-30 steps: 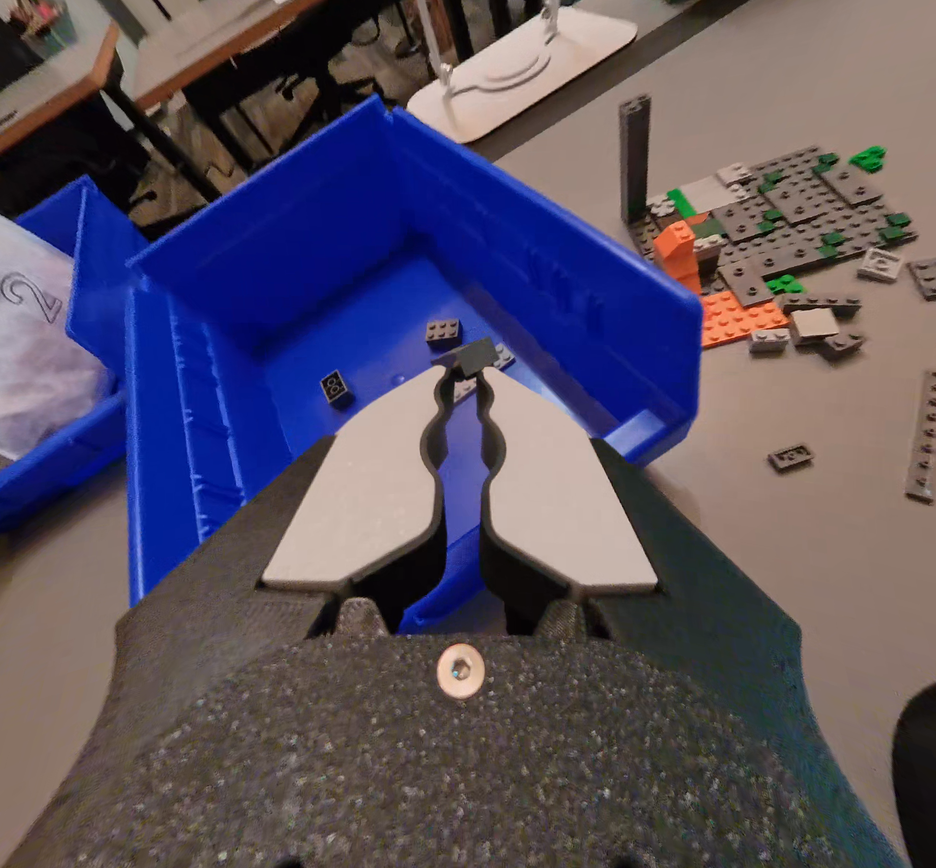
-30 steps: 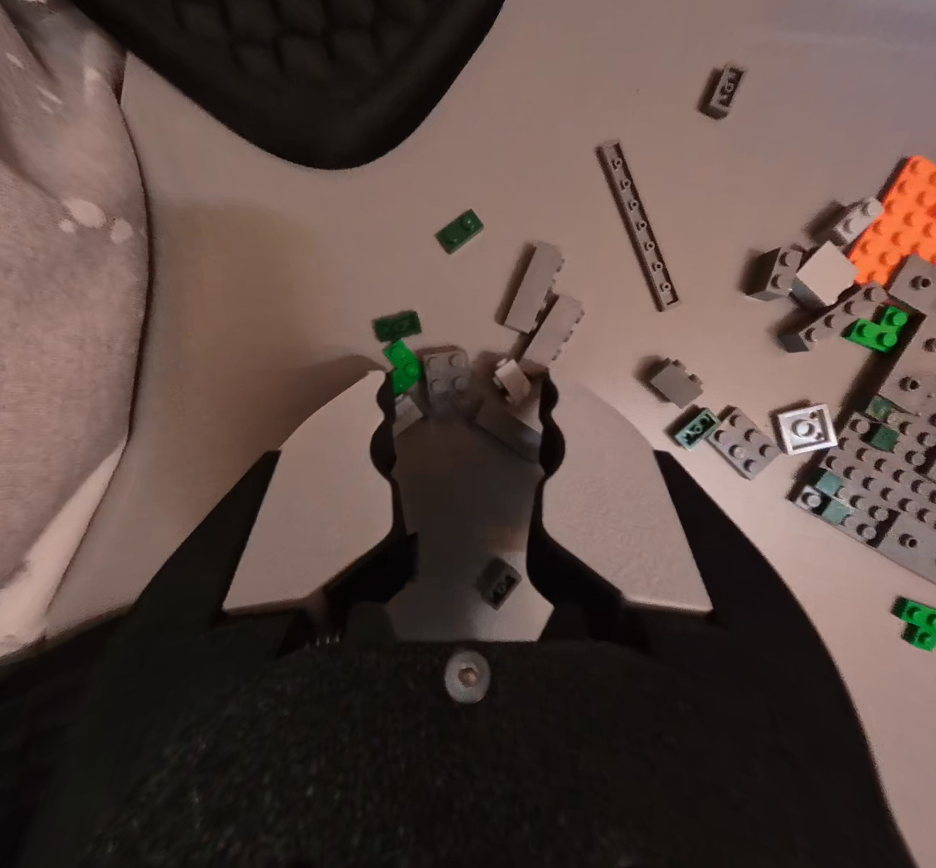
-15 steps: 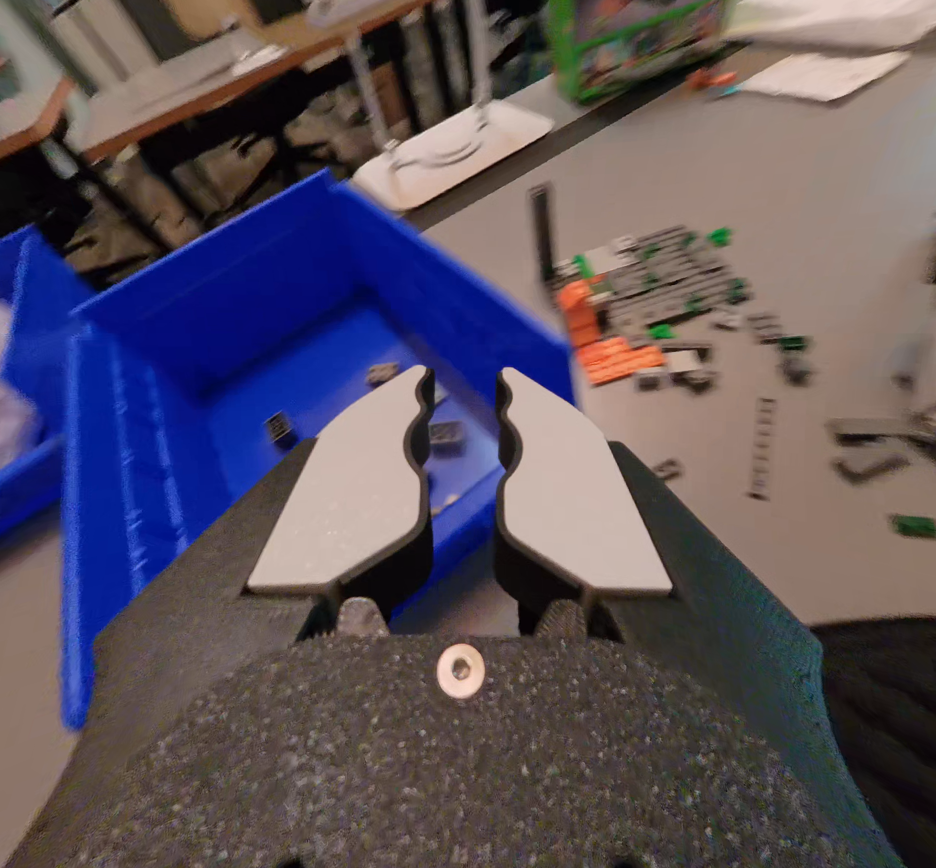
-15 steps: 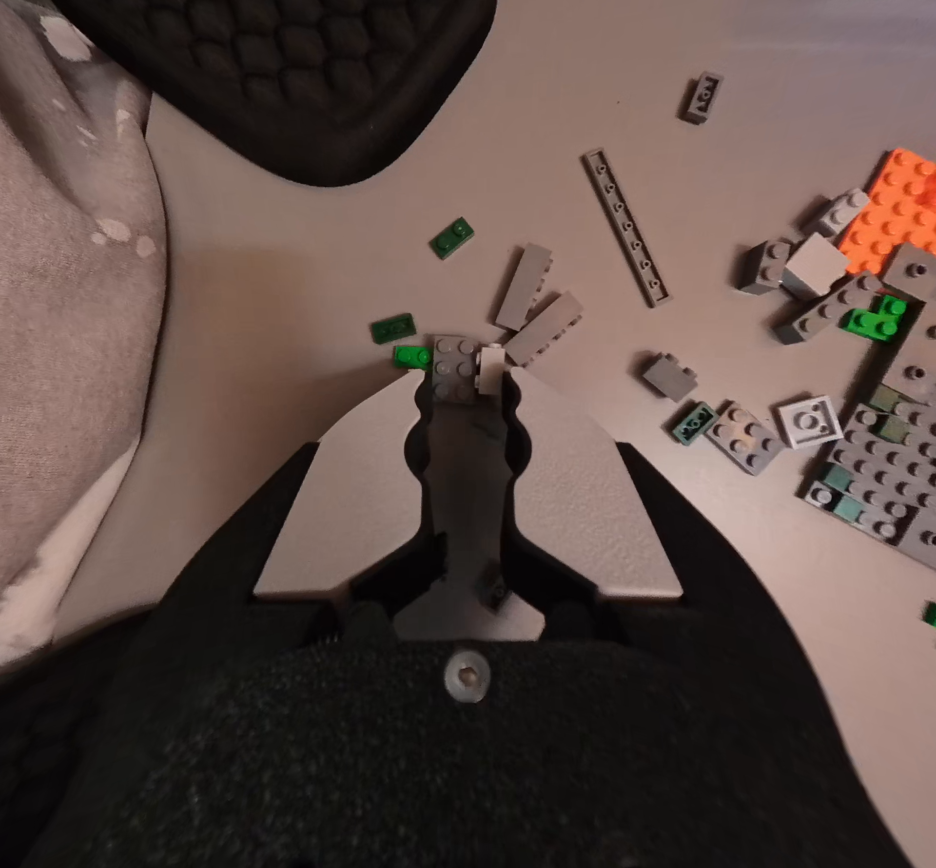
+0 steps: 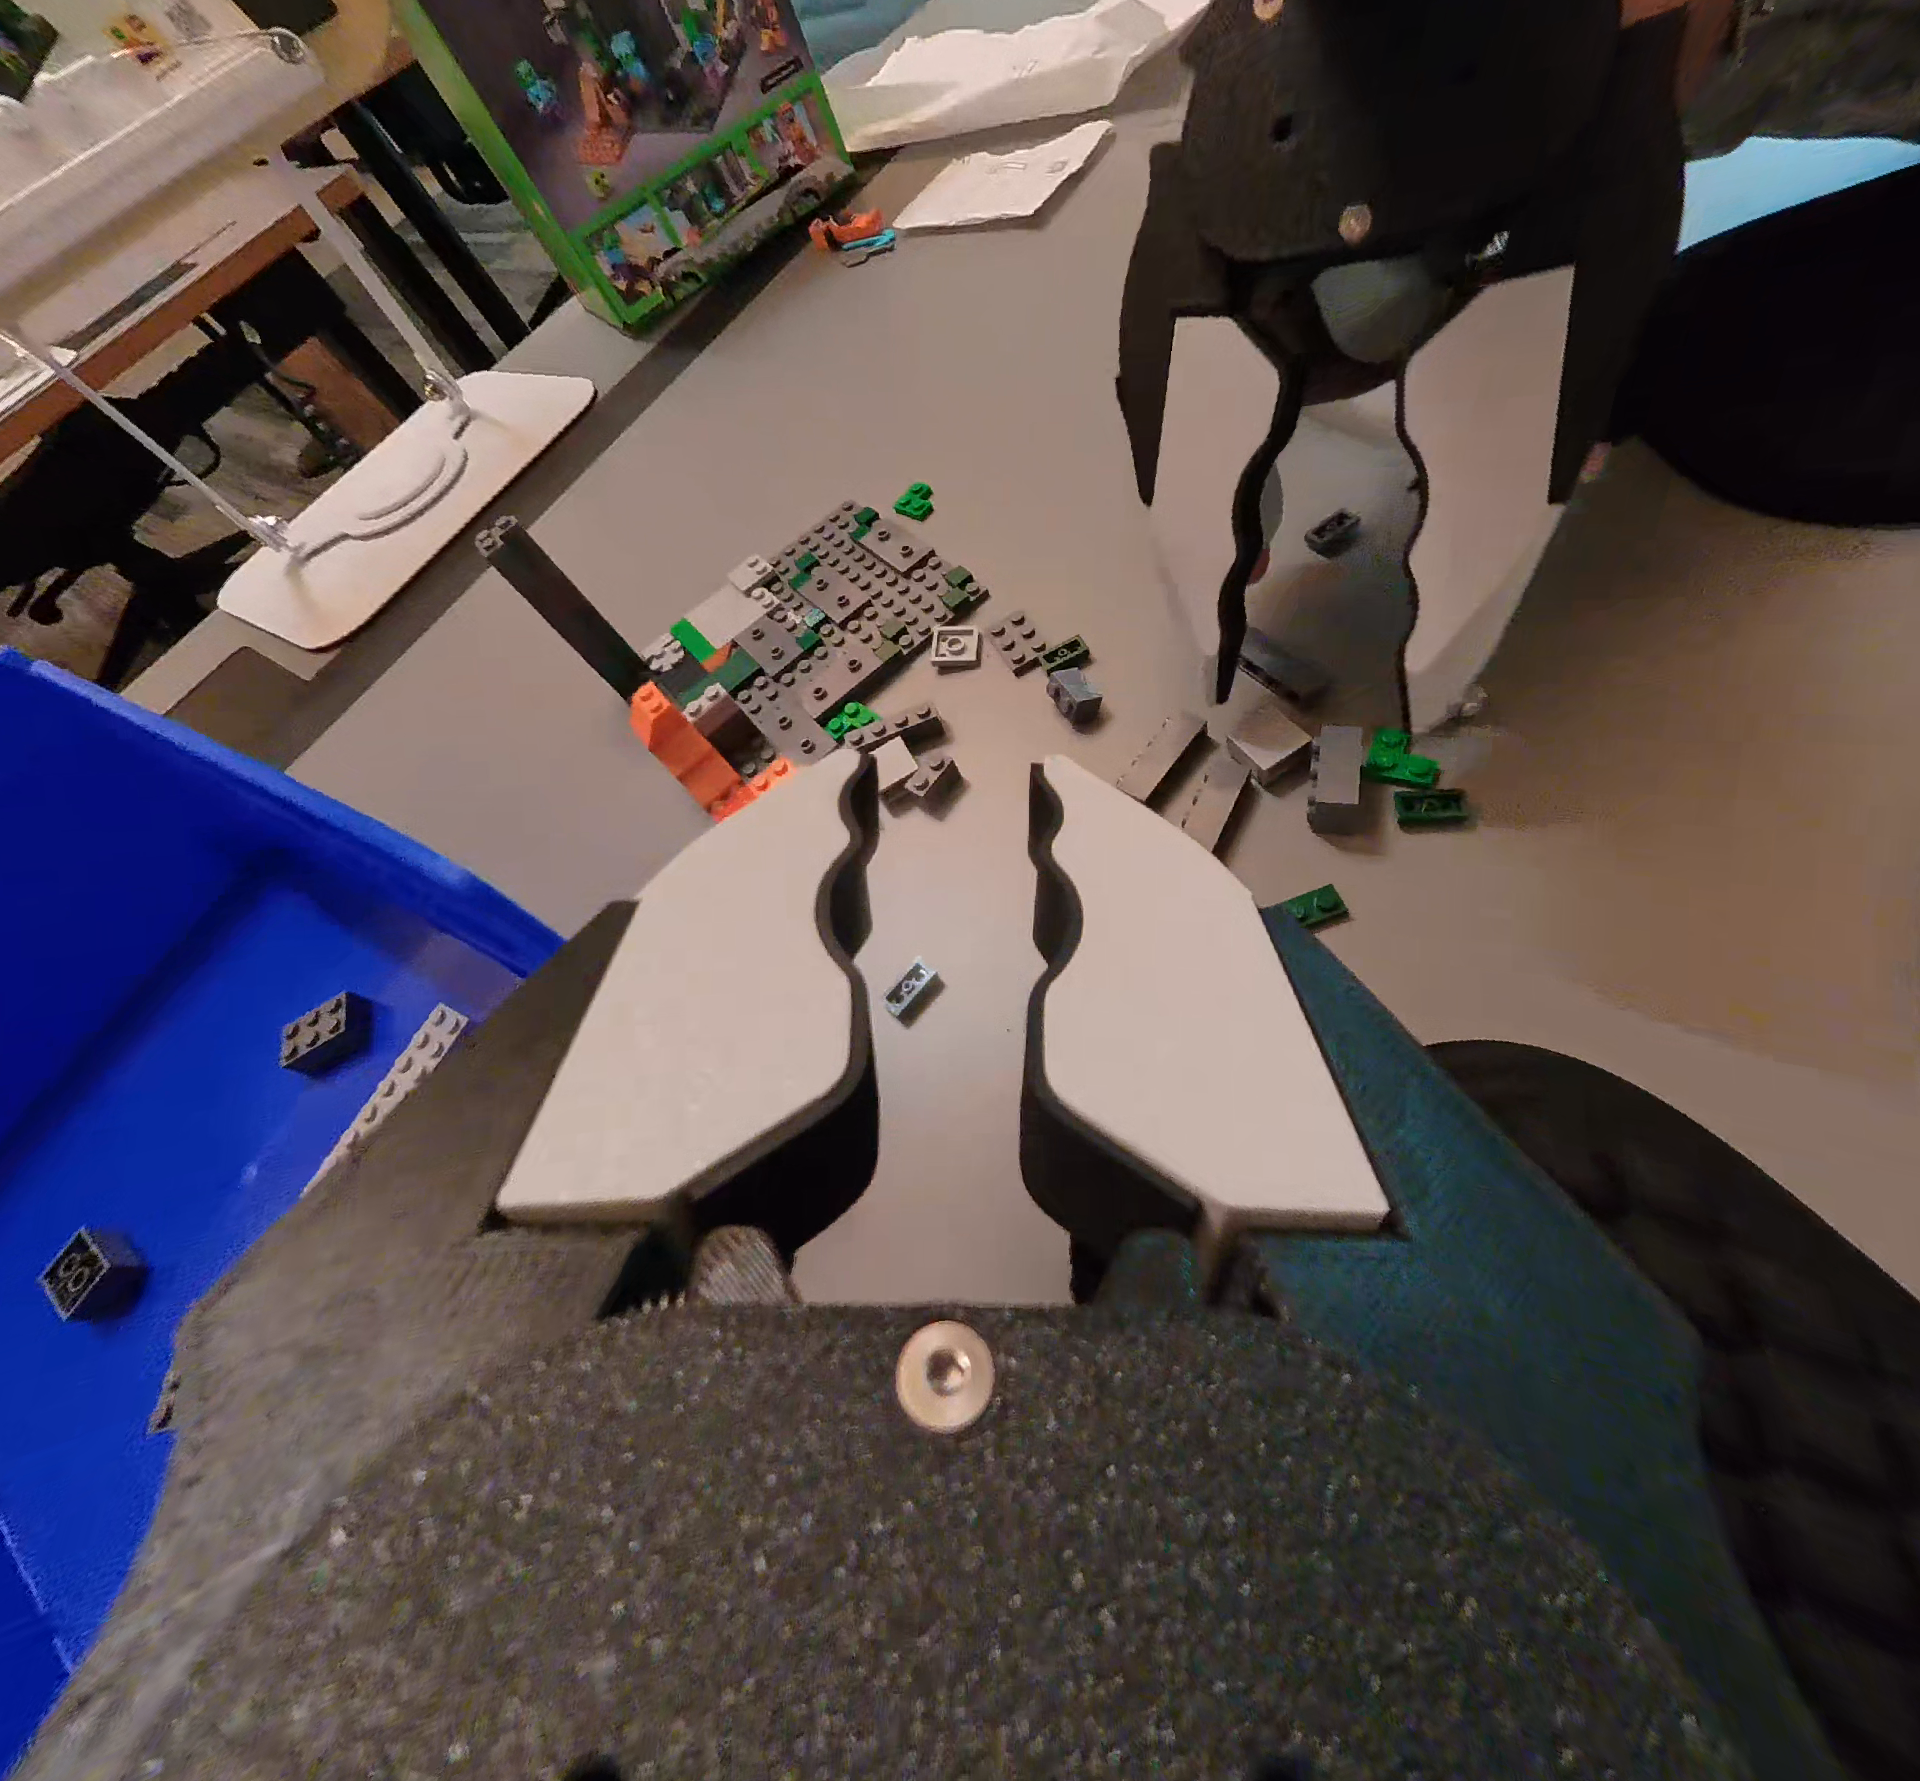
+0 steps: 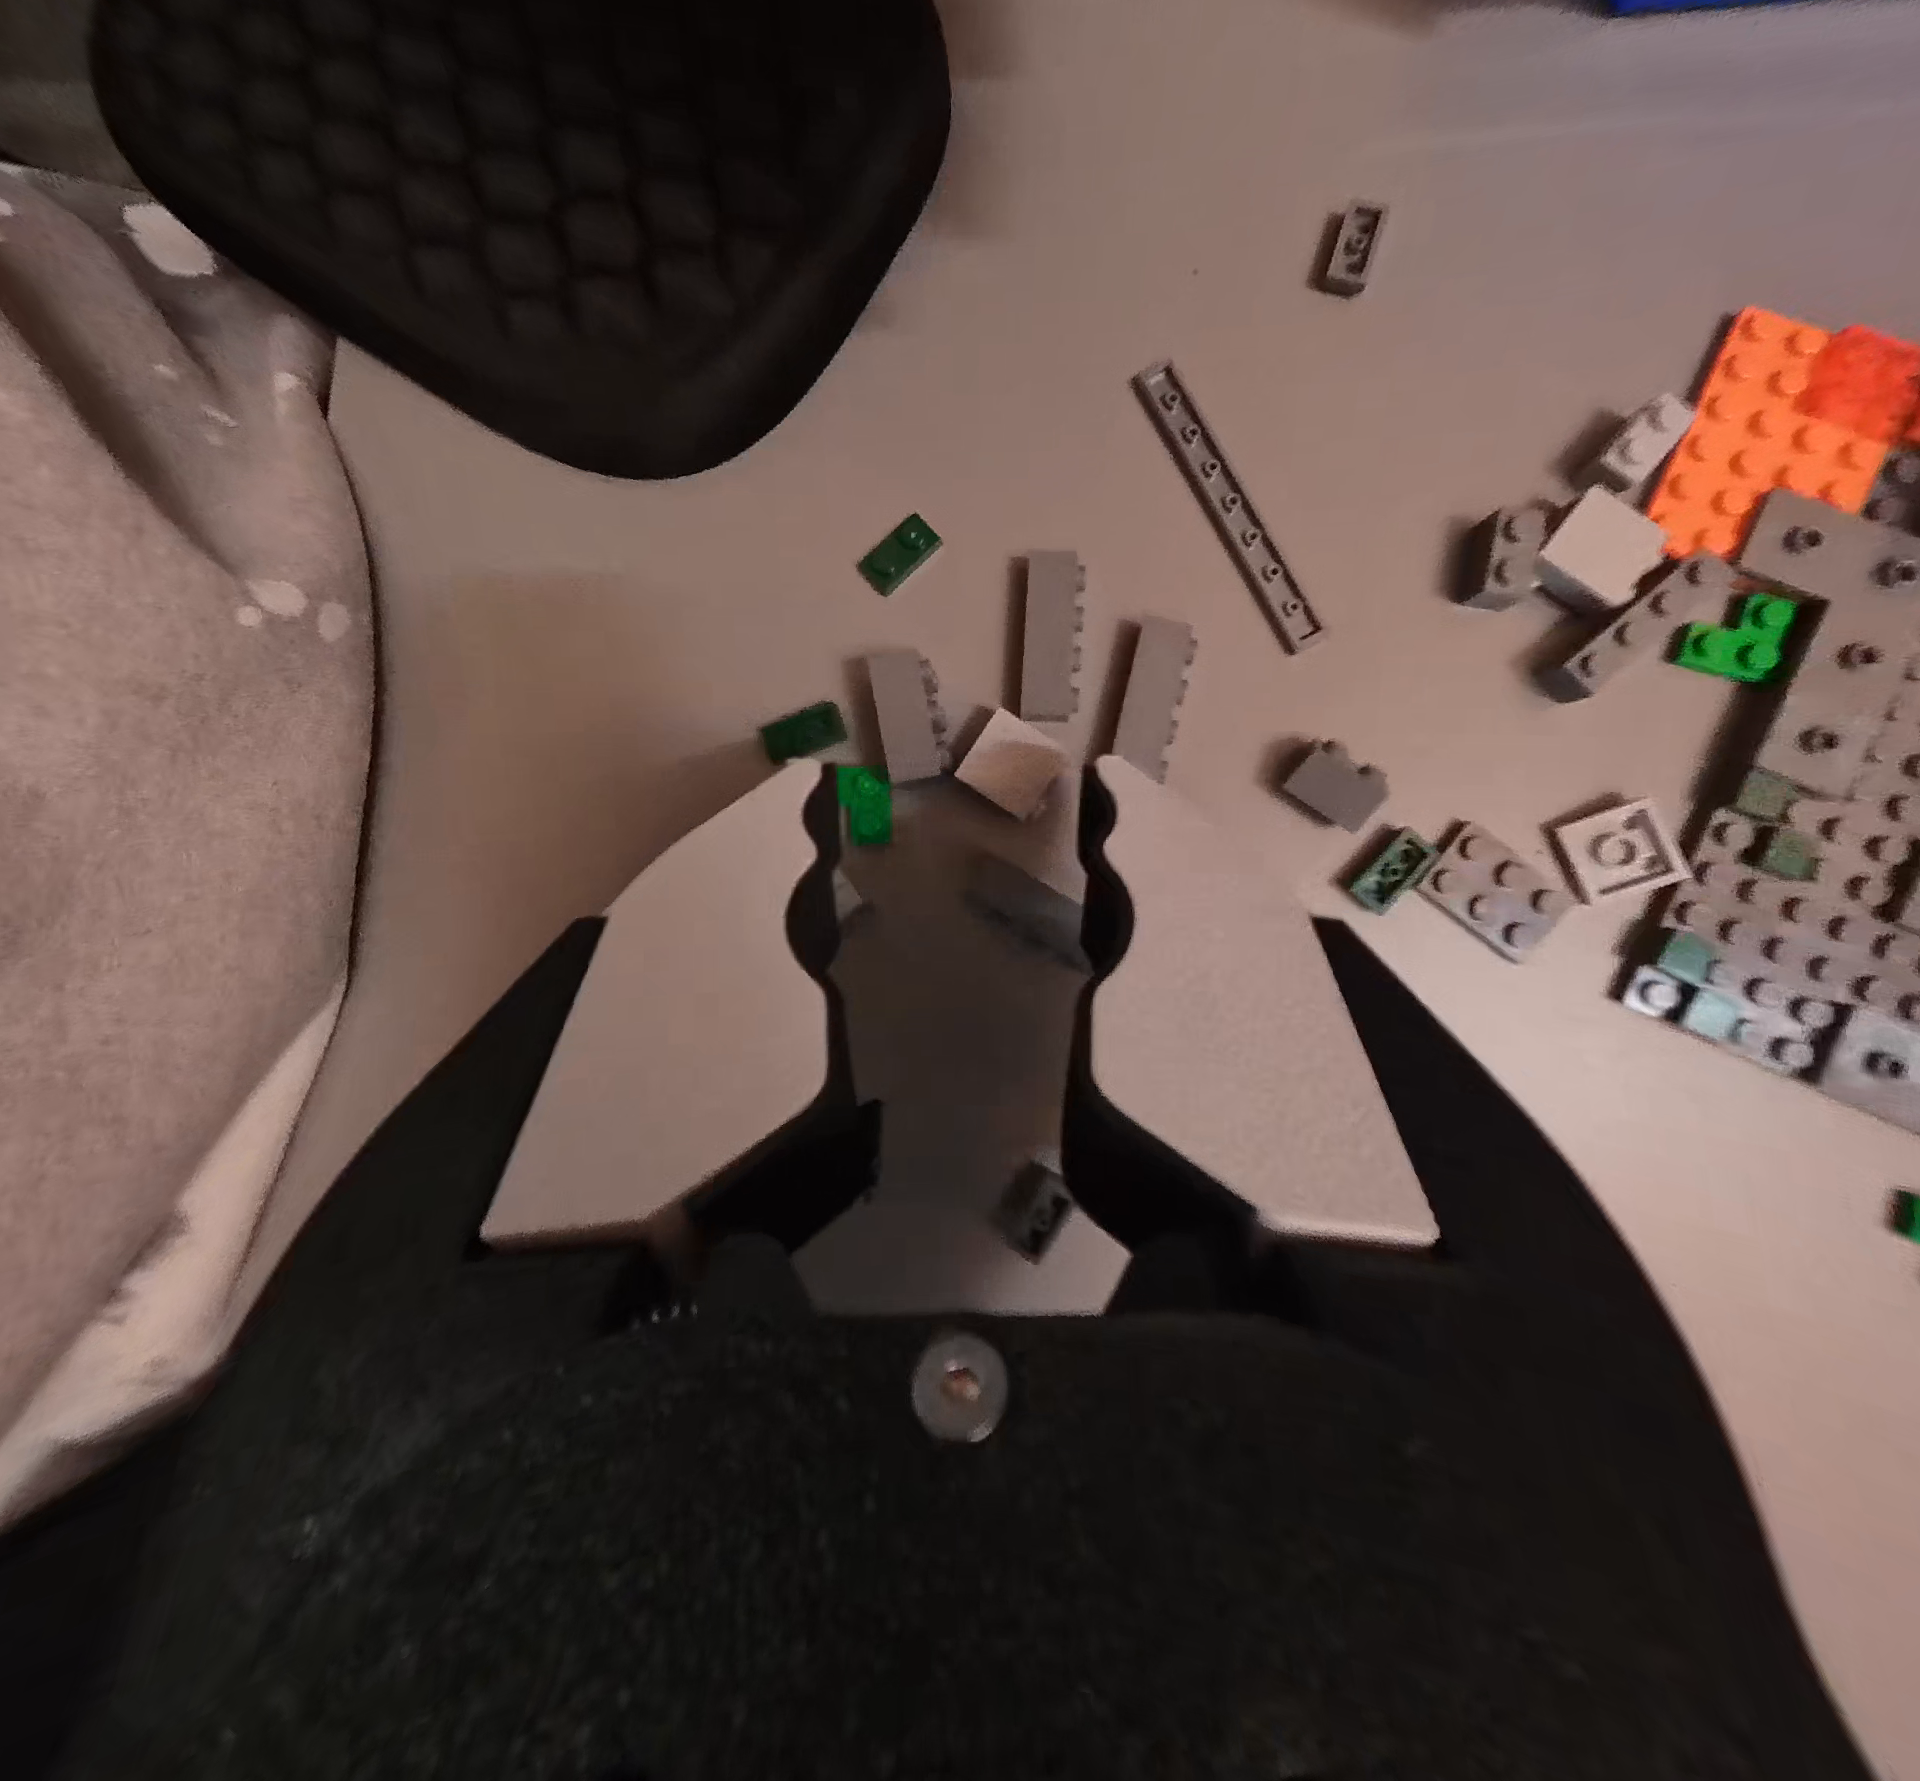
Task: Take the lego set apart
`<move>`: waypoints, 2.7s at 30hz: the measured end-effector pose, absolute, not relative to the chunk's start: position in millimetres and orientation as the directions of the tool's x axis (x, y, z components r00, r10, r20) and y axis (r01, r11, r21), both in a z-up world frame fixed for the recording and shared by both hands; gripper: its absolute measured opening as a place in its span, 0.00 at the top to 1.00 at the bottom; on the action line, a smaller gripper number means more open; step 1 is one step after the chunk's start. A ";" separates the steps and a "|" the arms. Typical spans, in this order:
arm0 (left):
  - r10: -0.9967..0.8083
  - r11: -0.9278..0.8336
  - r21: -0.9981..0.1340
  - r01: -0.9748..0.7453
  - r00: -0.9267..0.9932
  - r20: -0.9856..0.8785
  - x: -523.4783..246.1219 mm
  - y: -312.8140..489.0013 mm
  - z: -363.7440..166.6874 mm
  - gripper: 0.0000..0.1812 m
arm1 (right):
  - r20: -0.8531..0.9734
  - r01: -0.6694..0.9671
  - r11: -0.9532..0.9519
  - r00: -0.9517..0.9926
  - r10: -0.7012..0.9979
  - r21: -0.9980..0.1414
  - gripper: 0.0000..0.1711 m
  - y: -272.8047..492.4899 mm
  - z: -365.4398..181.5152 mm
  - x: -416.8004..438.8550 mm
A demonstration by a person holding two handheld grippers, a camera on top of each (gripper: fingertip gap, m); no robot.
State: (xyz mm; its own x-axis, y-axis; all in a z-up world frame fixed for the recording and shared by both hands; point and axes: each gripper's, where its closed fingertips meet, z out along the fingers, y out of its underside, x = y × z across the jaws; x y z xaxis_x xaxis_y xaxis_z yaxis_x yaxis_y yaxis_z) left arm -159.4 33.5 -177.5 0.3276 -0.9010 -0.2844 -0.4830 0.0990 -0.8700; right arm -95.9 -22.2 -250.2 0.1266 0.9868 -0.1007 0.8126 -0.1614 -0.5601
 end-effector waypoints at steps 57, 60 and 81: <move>-0.814 0.553 -0.744 -0.375 -0.053 -0.578 -89.3 -49.3 -188.7 0.89 | -0.775 0.551 -0.593 -0.174 0.607 -0.588 0.84 -51.6 -175.1 -116.4; -0.830 0.525 -0.759 -0.385 -0.036 -0.556 -92.2 -43.1 -189.2 0.89 | -0.764 0.522 -0.605 -0.154 0.626 -0.601 0.80 -42.6 -176.4 -115.1; -0.701 -0.220 -0.813 -0.539 0.667 -0.253 -247.3 163.1 -174.0 0.80 | -0.210 0.652 -0.282 0.188 0.959 -0.704 0.76 -15.8 -227.4 -96.7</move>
State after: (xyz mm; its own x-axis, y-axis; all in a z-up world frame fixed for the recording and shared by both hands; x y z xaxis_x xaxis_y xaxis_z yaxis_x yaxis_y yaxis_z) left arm -247.3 163.1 -174.0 0.6673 -0.7005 -0.2529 -0.5392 -0.2202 -0.8129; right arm -96.7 -15.8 -227.4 0.1877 0.9594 -0.2105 0.6519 -0.2820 -0.7039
